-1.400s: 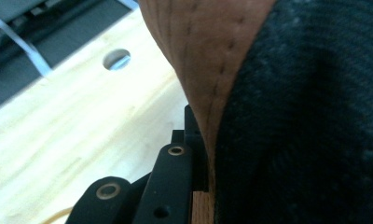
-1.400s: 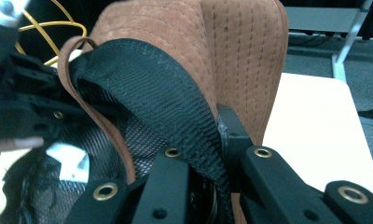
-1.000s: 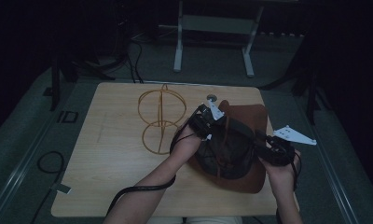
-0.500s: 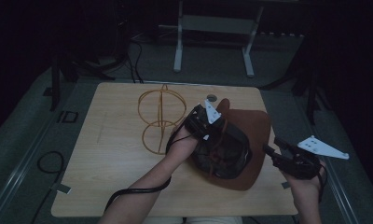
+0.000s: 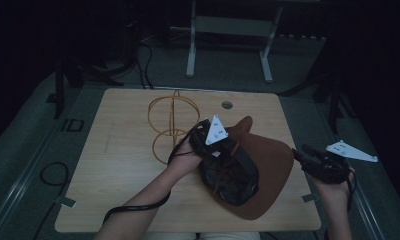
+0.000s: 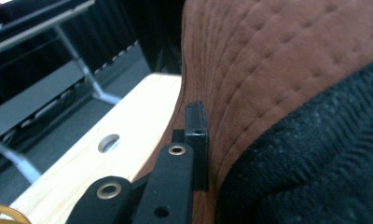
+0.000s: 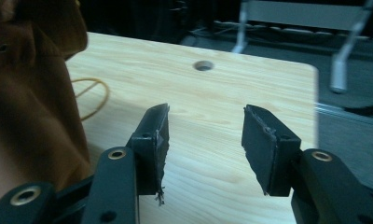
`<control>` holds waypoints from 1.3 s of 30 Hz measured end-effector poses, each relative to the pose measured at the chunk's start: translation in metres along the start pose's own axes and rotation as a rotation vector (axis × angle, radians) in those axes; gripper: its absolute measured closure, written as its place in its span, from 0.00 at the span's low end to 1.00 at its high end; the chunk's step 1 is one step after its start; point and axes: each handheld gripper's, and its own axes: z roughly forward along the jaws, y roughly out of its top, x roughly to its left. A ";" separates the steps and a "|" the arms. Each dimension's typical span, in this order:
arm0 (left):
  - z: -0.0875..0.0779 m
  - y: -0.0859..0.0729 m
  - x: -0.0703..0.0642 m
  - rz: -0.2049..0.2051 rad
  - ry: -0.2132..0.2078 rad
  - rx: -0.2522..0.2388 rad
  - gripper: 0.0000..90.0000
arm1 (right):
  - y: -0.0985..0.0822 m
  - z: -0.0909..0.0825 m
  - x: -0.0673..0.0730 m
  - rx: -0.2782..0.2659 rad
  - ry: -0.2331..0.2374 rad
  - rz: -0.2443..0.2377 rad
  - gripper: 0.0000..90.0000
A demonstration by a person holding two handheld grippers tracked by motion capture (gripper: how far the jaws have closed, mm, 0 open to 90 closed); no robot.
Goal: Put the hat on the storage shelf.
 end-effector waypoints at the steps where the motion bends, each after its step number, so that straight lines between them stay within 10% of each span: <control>1: -0.002 -0.001 0.001 0.004 -0.017 -0.021 0.97 | 0.000 0.004 0.002 0.001 0.019 -0.006 0.57; 19: -0.012 -0.009 0.007 0.064 -0.242 -0.179 0.97 | 0.008 0.037 0.070 -0.029 0.321 -0.136 0.55; 39: -0.006 0.013 -0.014 0.064 -0.371 -0.304 0.97 | 0.017 0.049 0.098 -0.082 0.459 -0.193 0.54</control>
